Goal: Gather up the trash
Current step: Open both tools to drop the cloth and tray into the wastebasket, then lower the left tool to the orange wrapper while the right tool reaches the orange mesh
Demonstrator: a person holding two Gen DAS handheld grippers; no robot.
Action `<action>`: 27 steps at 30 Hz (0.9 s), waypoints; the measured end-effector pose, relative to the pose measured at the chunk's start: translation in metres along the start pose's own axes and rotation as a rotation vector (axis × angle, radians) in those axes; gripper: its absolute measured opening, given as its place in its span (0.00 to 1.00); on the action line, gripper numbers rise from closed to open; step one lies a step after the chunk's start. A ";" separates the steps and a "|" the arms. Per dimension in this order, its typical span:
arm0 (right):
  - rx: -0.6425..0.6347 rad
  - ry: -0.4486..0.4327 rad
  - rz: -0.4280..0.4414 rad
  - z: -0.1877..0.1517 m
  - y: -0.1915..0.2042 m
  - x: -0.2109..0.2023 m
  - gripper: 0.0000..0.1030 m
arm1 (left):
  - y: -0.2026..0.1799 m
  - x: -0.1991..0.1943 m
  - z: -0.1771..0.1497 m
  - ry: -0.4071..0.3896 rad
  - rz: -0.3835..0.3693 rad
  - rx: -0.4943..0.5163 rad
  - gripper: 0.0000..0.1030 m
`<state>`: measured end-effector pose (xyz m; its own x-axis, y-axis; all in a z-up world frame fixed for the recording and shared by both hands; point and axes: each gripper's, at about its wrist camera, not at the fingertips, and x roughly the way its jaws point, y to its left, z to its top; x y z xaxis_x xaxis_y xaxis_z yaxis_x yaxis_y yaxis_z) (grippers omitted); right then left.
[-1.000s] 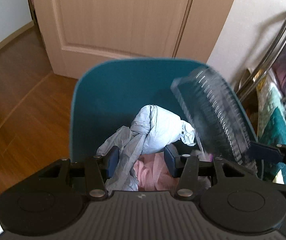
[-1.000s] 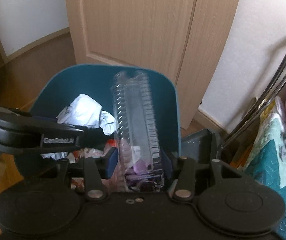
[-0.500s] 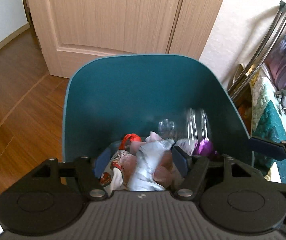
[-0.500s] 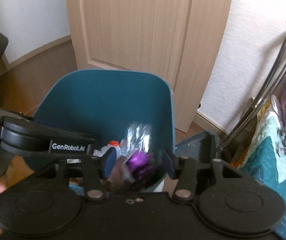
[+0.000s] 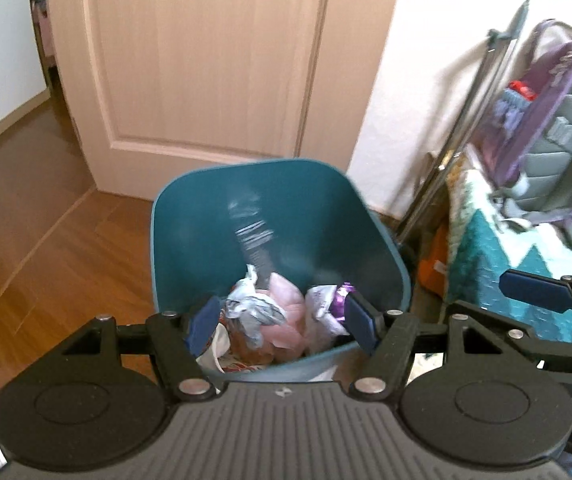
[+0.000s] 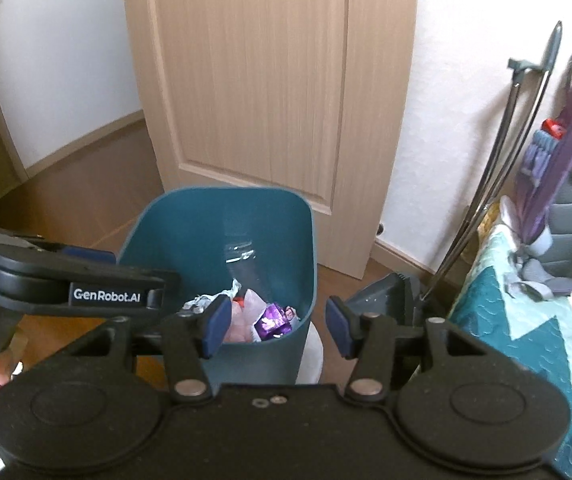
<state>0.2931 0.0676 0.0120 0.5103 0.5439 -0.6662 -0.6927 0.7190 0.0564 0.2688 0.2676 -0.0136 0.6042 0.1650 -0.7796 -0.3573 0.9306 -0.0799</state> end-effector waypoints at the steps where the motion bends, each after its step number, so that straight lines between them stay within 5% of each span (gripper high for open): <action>1: 0.000 -0.009 0.005 -0.001 0.000 -0.008 0.50 | -0.003 -0.010 -0.001 -0.010 -0.006 0.007 0.66; 15: 0.053 -0.050 0.063 -0.043 -0.008 -0.112 0.51 | -0.053 -0.121 -0.044 -0.071 -0.116 0.106 0.72; 27: 0.181 -0.023 0.072 -0.115 -0.058 -0.149 0.52 | -0.103 -0.130 -0.102 -0.024 -0.218 0.161 0.84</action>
<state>0.1983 -0.1047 0.0223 0.4760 0.6051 -0.6382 -0.6258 0.7429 0.2376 0.1539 0.1172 0.0326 0.6719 -0.0388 -0.7396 -0.1002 0.9847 -0.1427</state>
